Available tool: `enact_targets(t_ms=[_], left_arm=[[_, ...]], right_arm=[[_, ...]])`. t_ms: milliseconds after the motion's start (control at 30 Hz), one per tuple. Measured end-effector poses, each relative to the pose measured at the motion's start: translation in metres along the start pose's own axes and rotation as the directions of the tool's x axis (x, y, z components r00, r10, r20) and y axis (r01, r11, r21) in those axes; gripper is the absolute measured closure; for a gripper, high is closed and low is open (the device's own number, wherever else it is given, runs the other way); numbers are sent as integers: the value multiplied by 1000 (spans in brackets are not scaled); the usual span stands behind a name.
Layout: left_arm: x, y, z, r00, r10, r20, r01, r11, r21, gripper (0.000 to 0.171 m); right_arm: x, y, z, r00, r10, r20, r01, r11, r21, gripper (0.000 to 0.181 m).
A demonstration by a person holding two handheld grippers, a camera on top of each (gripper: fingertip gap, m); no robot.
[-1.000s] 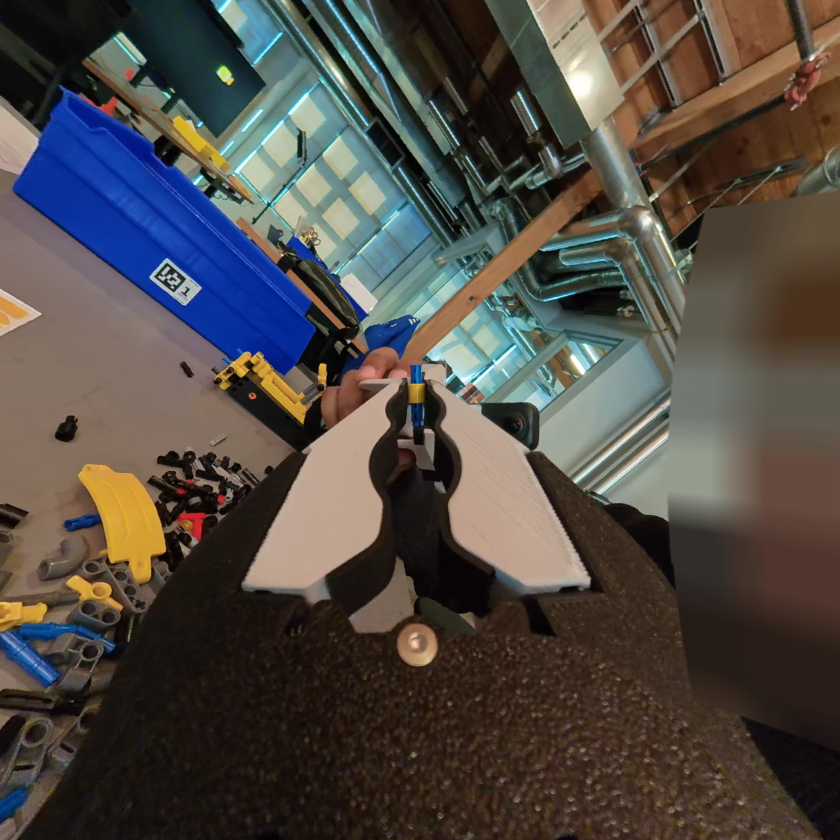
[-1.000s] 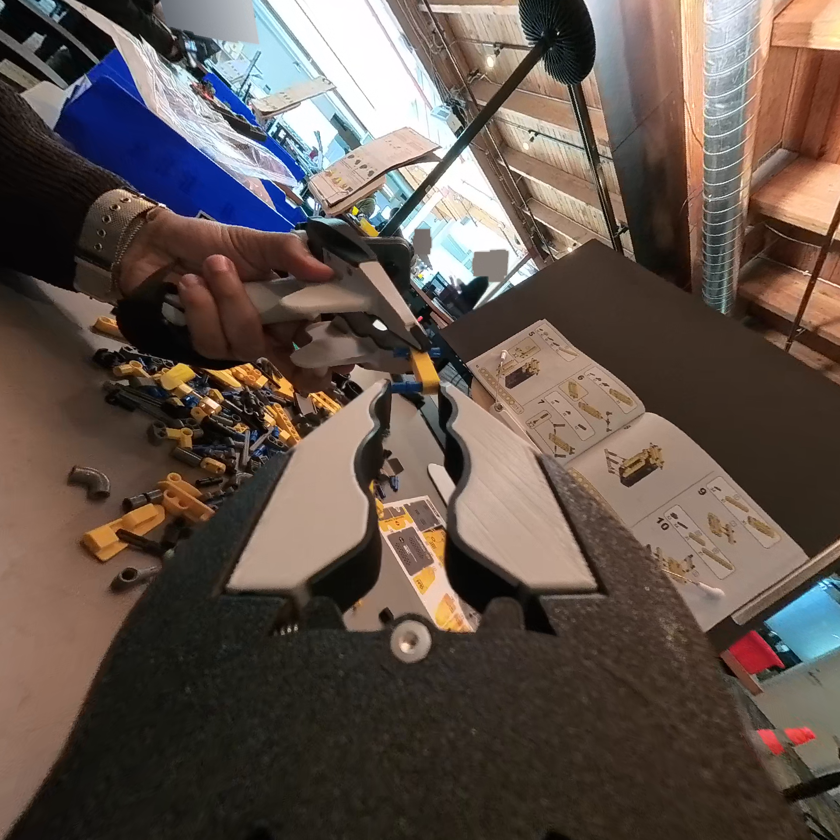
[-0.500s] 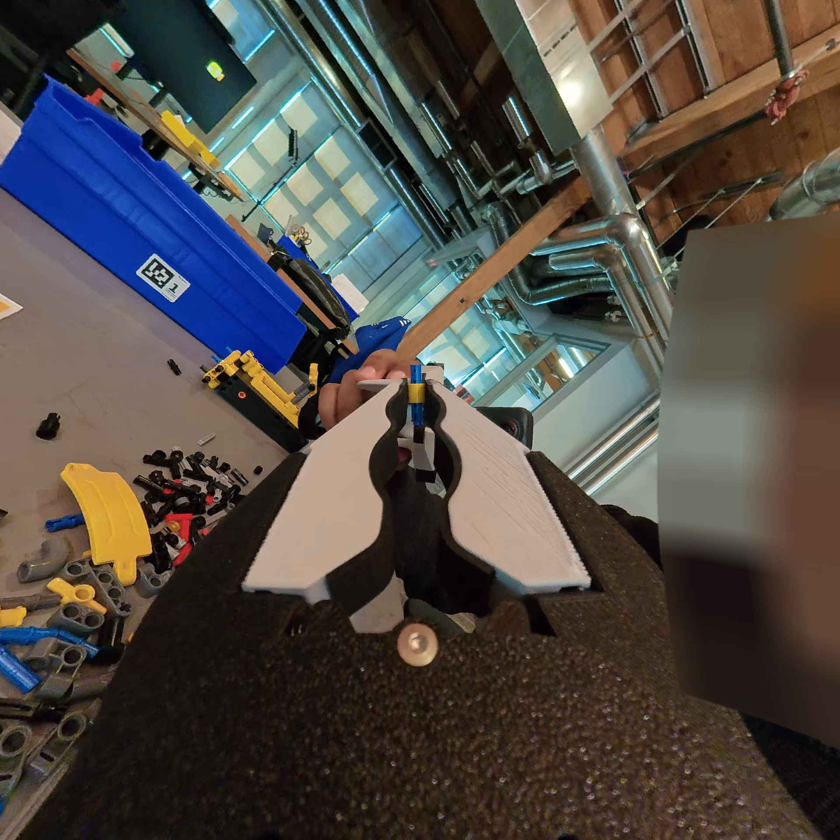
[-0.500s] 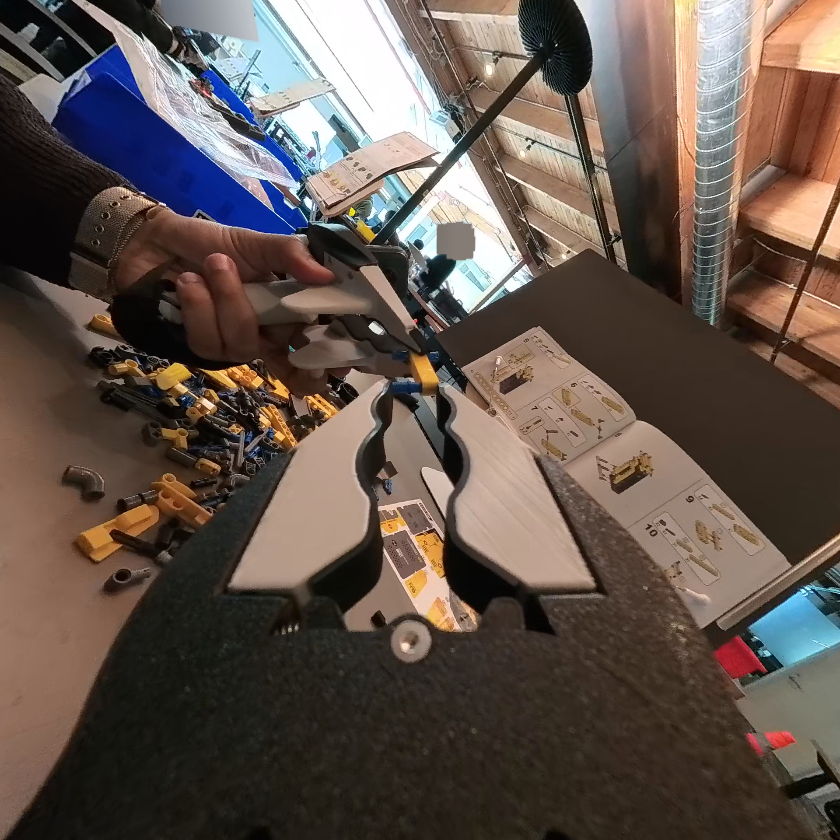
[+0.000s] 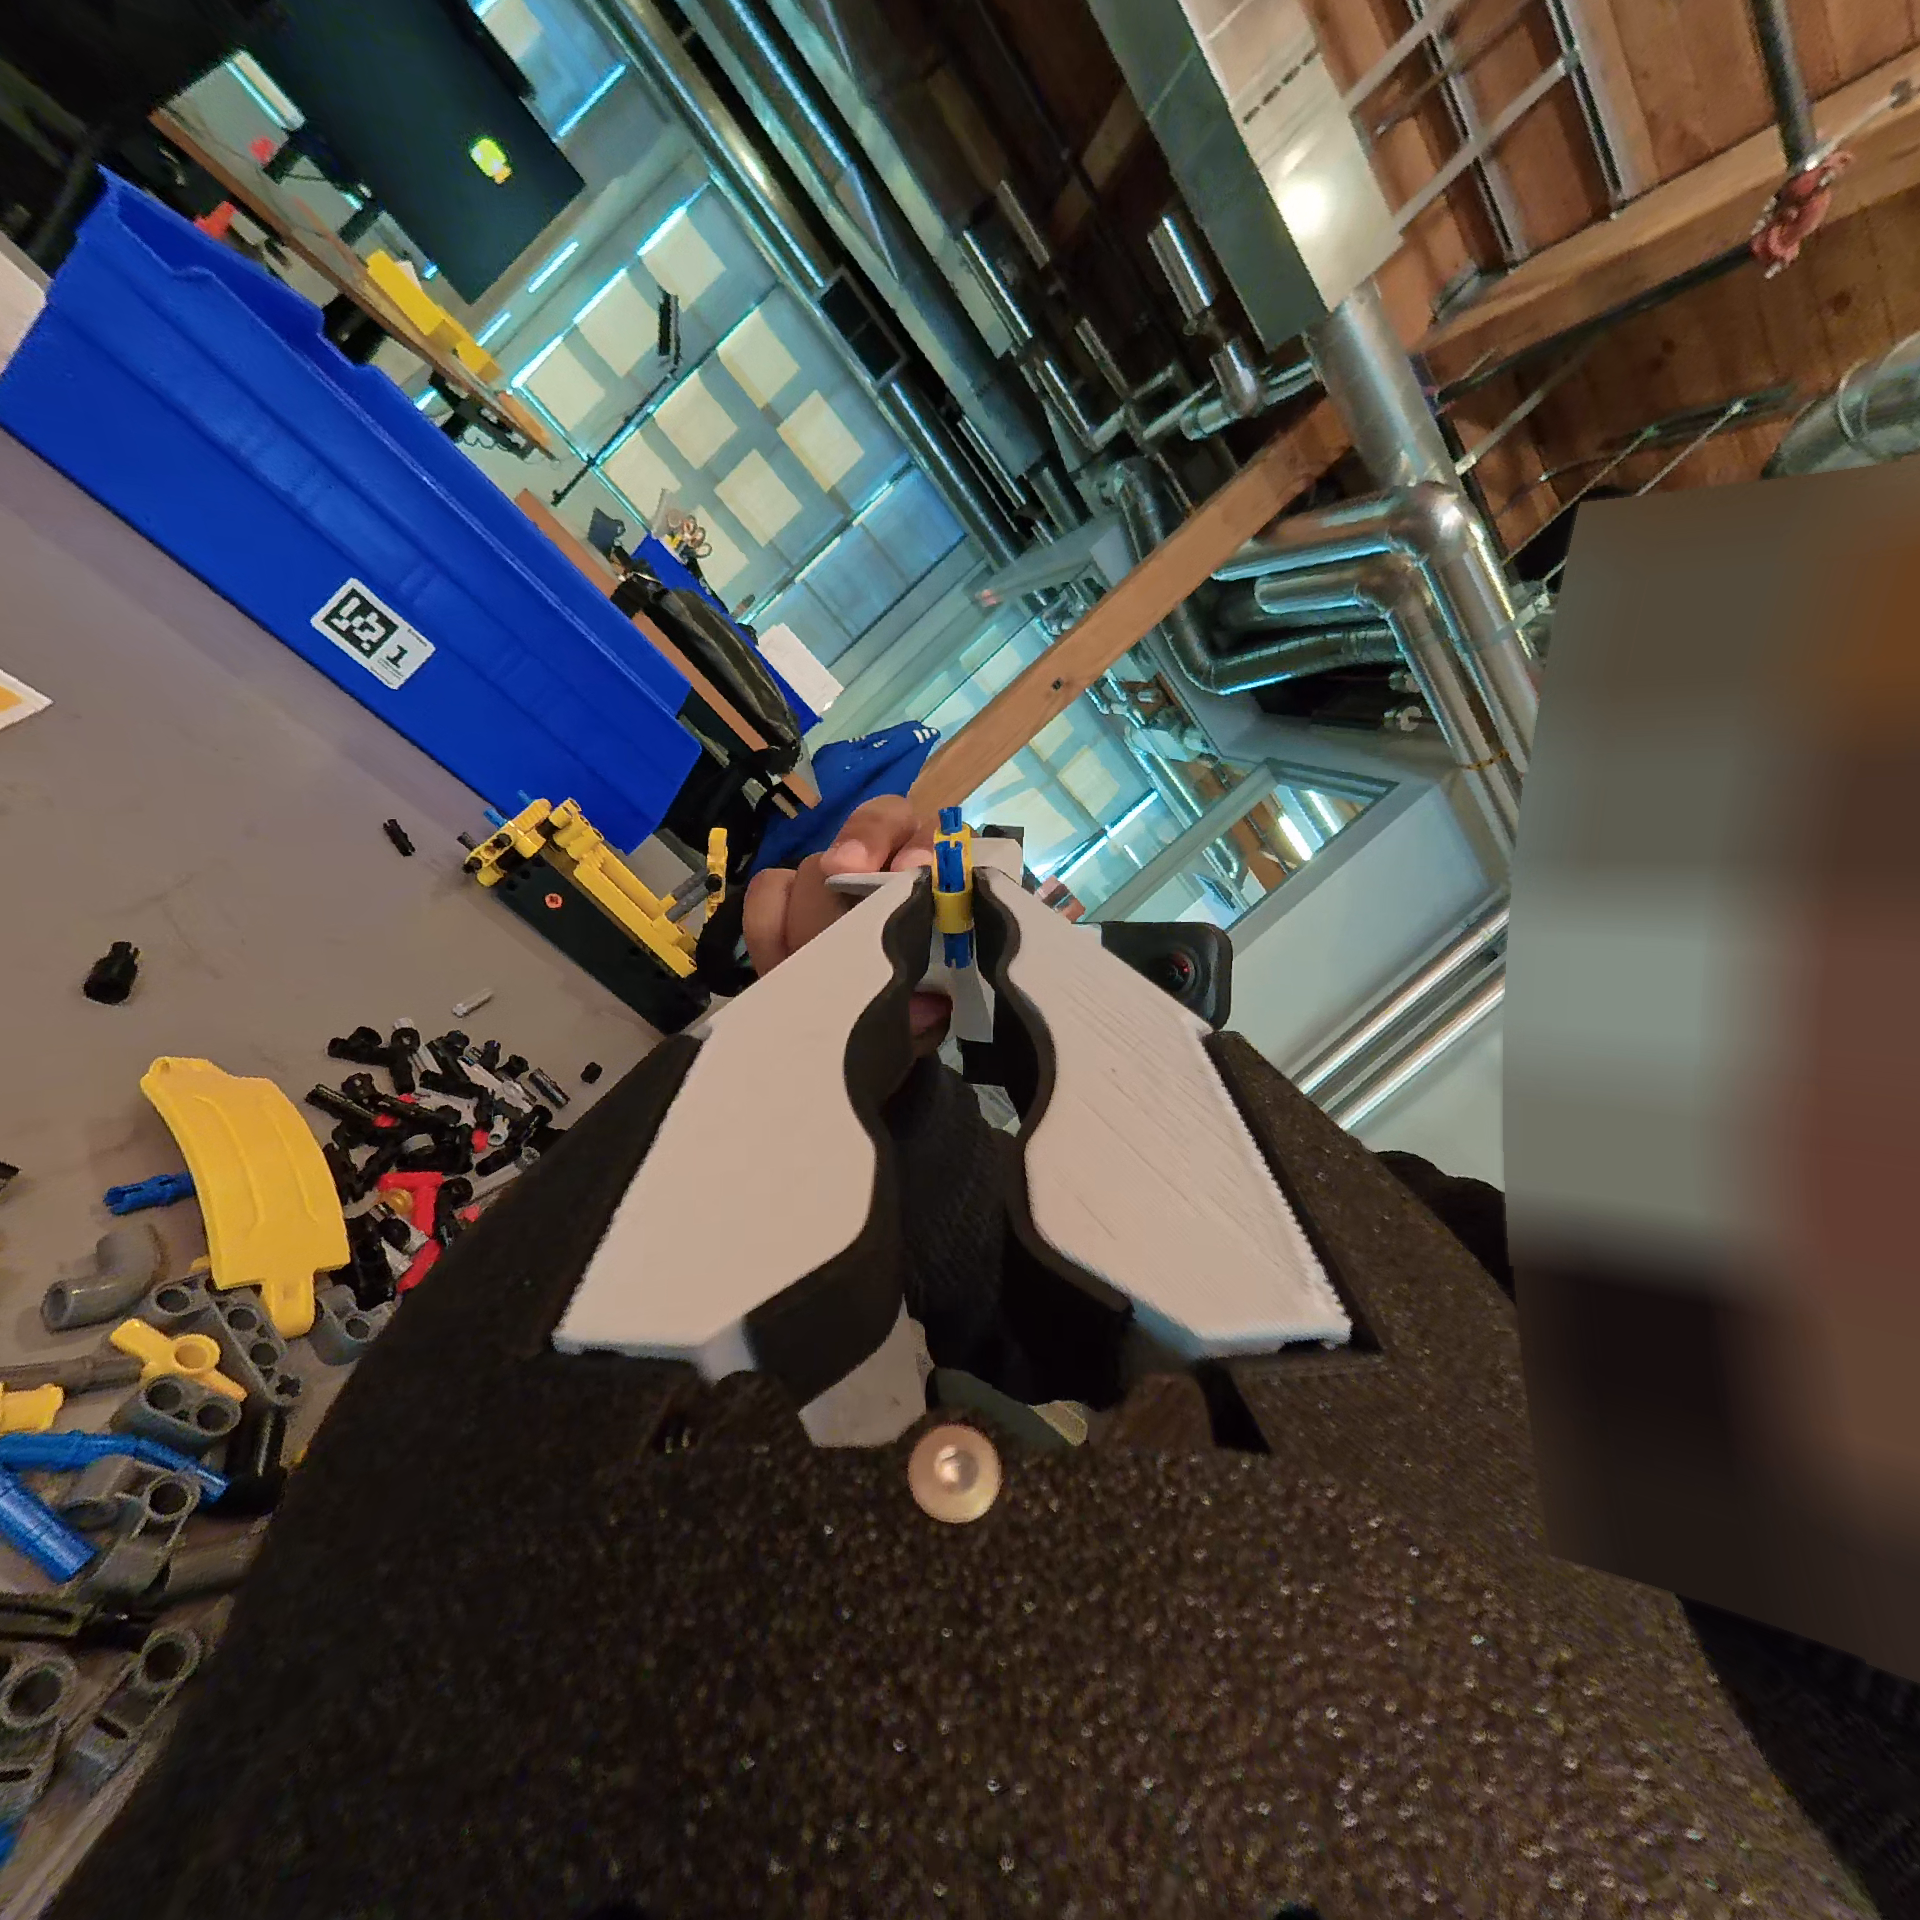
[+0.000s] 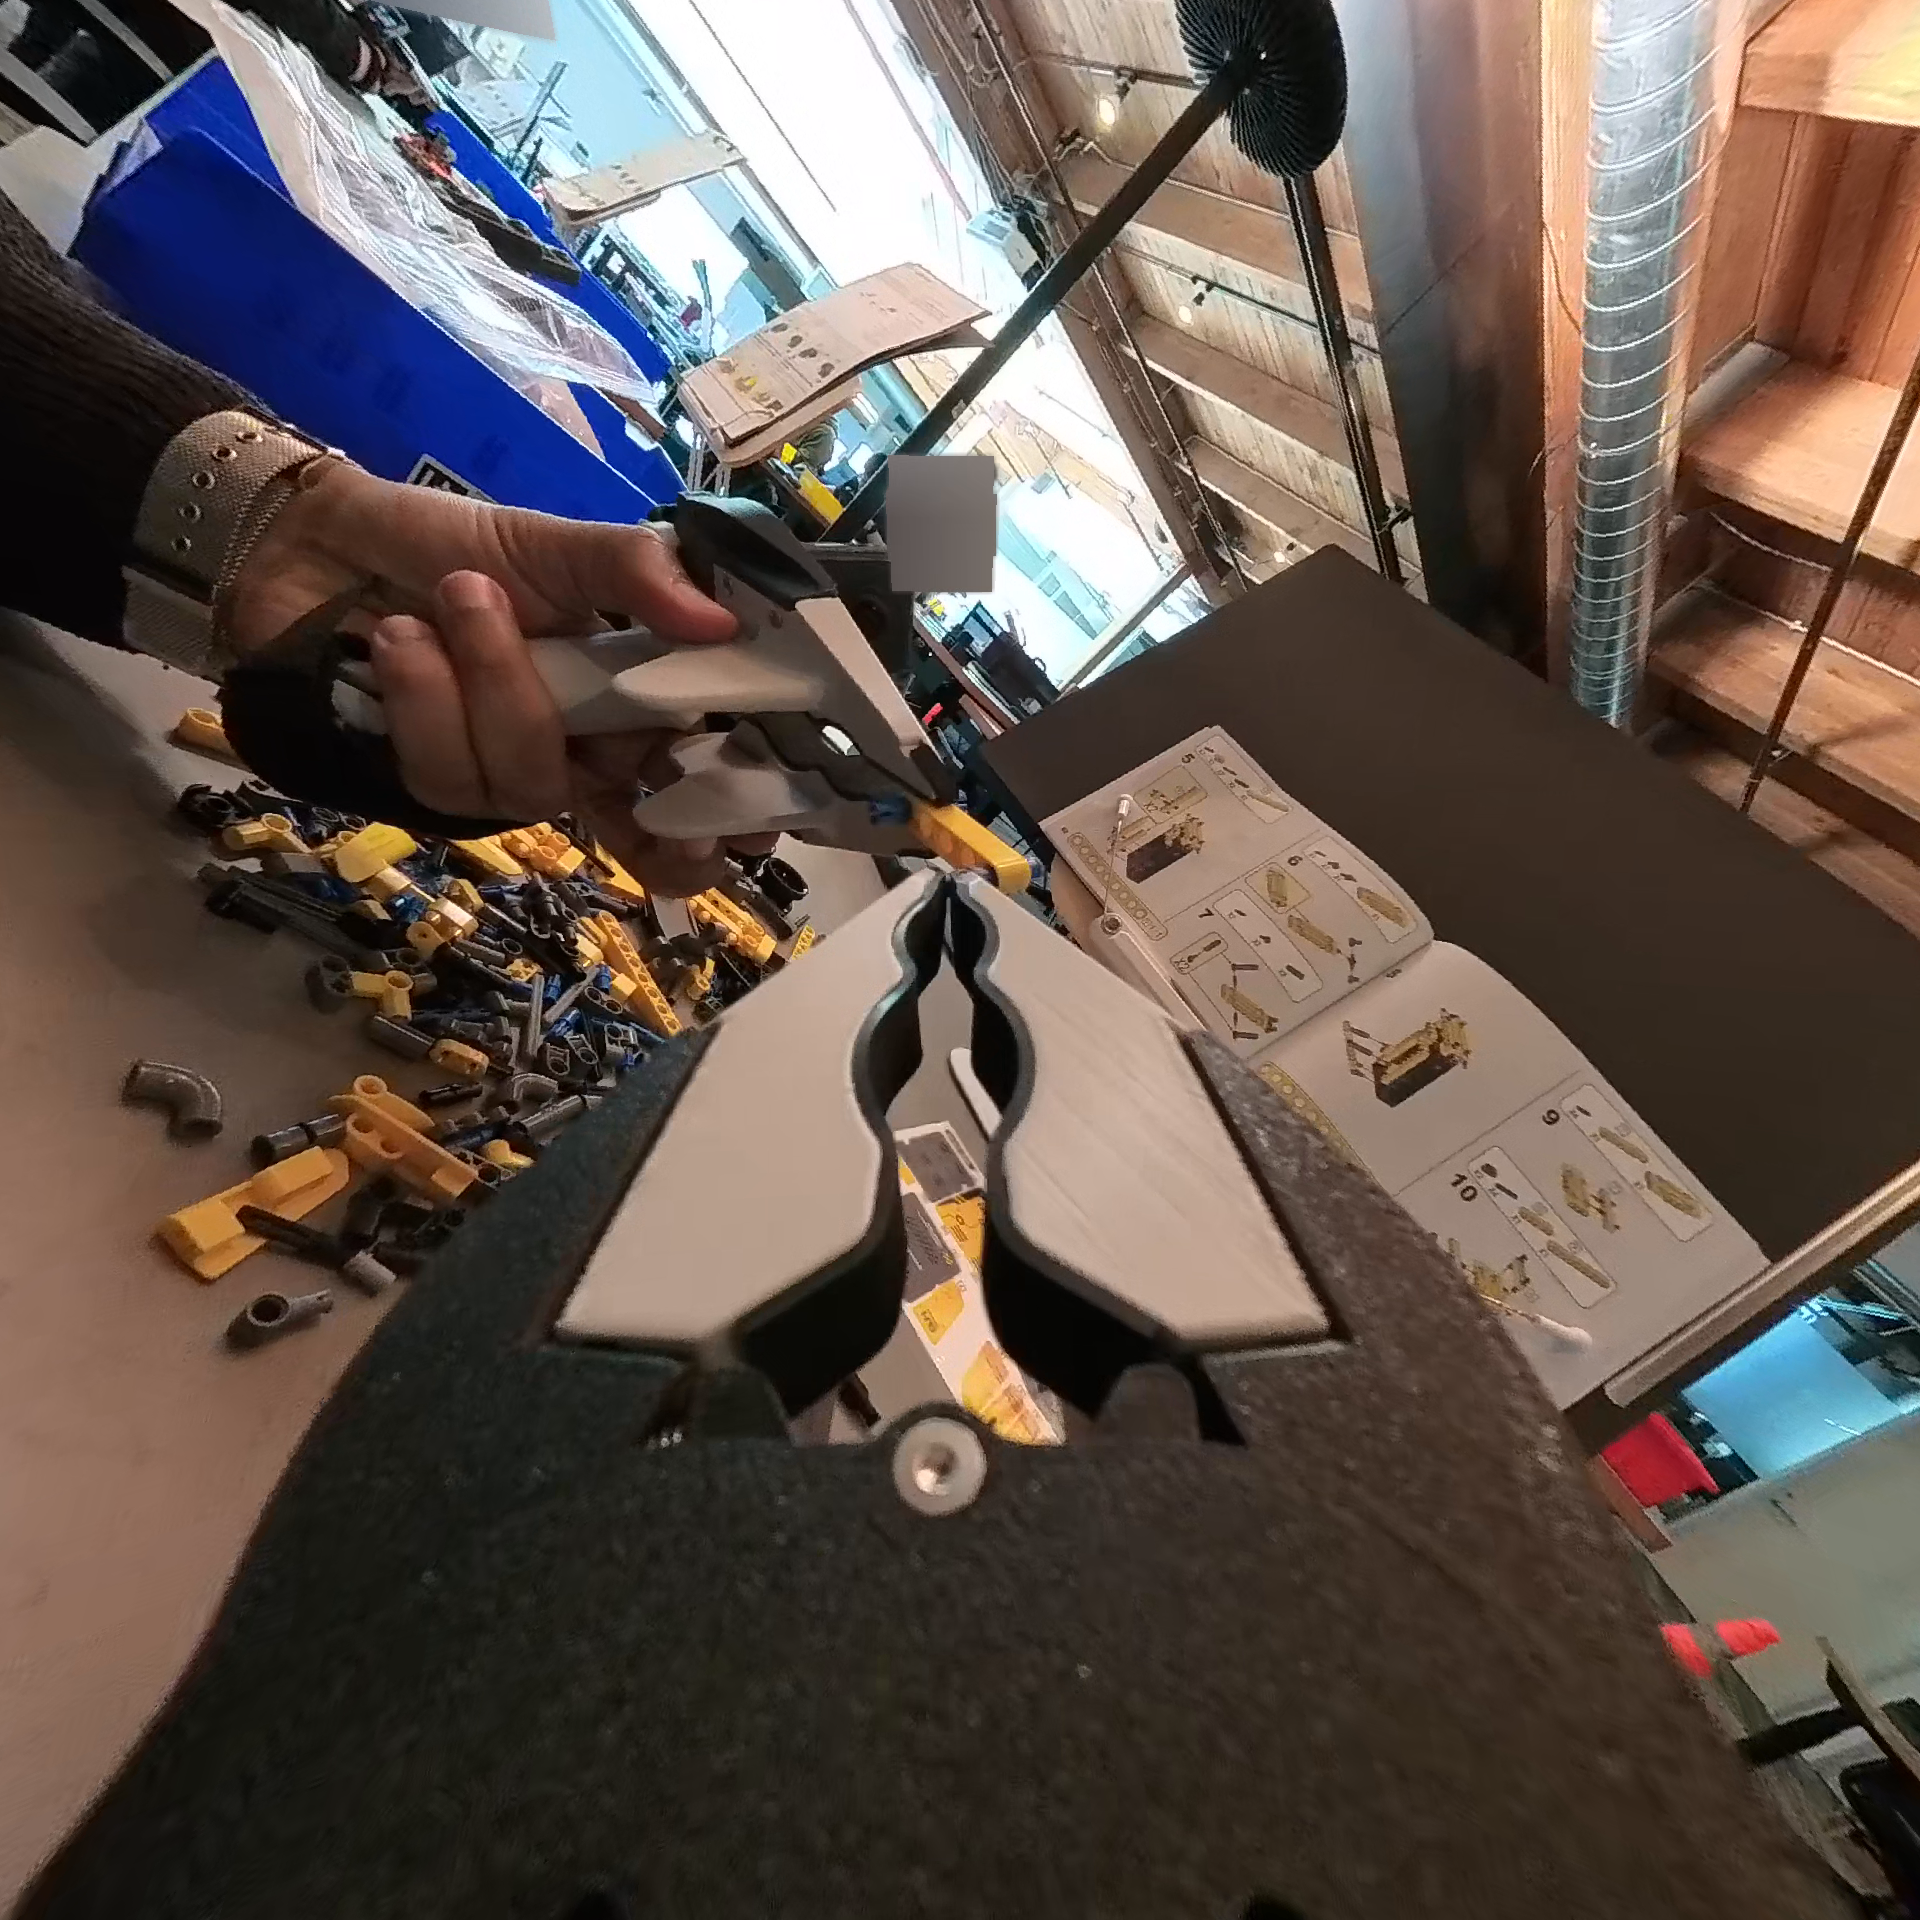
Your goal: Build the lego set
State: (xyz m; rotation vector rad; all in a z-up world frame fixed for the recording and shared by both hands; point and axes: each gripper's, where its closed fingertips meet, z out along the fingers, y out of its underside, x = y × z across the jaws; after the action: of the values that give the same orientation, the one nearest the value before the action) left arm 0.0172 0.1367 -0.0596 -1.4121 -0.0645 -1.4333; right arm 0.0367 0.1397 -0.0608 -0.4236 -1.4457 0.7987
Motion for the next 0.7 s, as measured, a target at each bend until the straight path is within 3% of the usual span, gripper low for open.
enact_targets(t_ms=[233, 333, 533, 700], left_arm=[[0, 1, -1, 997, 78, 24, -77, 996, -34, 165], [-2, -3, -3, 996, 86, 29, -85, 996, -20, 165], [-2, 0, -2, 995, 101, 25, -100, 994, -33, 165], [3, 2, -3, 997, 65, -30, -66, 997, -49, 165]], right_arm=[[-1, 2, 0, 999, 18, -27, -16, 998, 62, 176], [3, 2, 1, 996, 79, -30, -77, 995, 68, 156], [1, 13, 4, 989, 149, -1, -149, 989, 26, 150], [-4, 3, 3, 967, 245, 73, -251, 965, 78, 152]])
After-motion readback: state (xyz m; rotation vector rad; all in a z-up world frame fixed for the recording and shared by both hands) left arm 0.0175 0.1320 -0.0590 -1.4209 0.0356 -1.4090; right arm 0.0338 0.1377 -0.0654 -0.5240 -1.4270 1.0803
